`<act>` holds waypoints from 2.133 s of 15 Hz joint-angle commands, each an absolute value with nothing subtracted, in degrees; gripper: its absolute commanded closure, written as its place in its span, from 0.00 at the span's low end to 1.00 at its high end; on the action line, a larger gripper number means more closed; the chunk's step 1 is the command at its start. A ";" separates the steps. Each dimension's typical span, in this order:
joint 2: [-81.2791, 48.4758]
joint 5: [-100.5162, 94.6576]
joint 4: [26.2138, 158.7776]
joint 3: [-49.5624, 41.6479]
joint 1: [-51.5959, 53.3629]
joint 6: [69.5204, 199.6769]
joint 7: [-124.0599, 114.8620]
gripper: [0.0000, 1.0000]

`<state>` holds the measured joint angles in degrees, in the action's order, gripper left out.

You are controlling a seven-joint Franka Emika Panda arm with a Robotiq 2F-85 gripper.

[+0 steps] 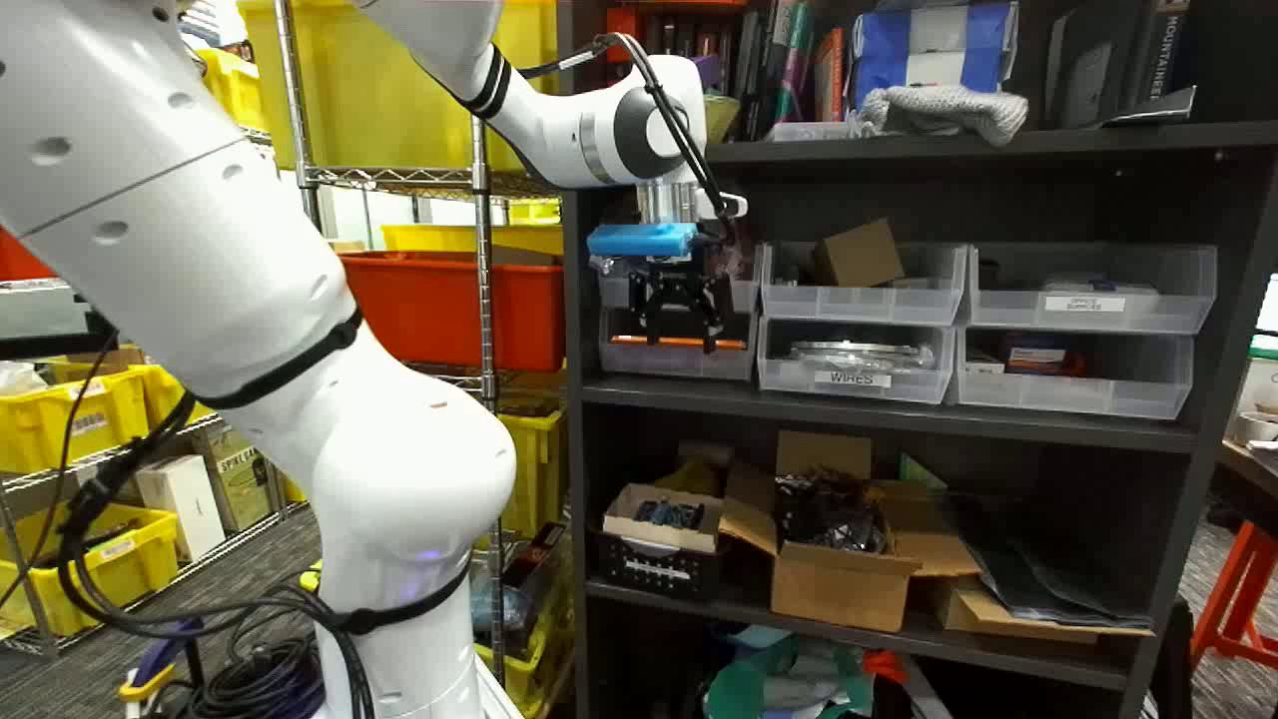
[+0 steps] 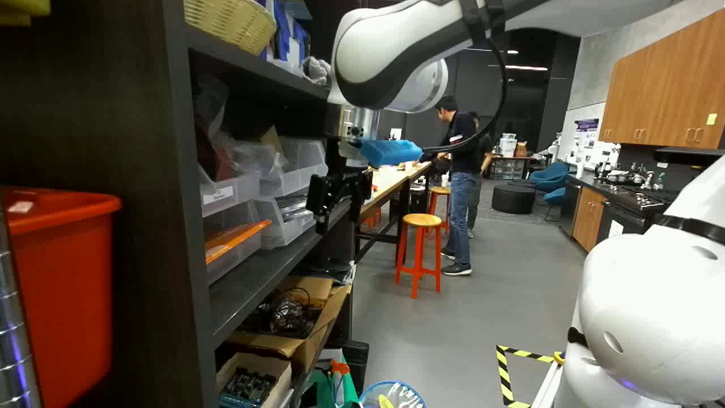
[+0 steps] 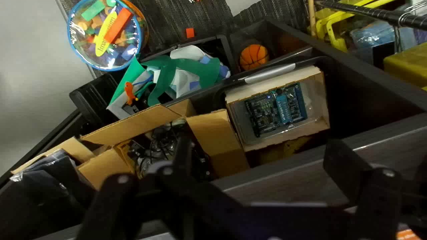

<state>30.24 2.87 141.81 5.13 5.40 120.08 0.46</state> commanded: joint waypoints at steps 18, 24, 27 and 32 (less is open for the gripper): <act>30.22 2.75 141.65 4.95 5.61 119.92 0.35 0.00; 31.01 -3.42 143.62 6.14 4.68 126.51 0.64 0.00; 31.85 -7.22 145.93 6.34 4.46 132.43 1.01 0.00; 33.93 -9.69 150.59 3.57 5.16 142.91 6.13 0.00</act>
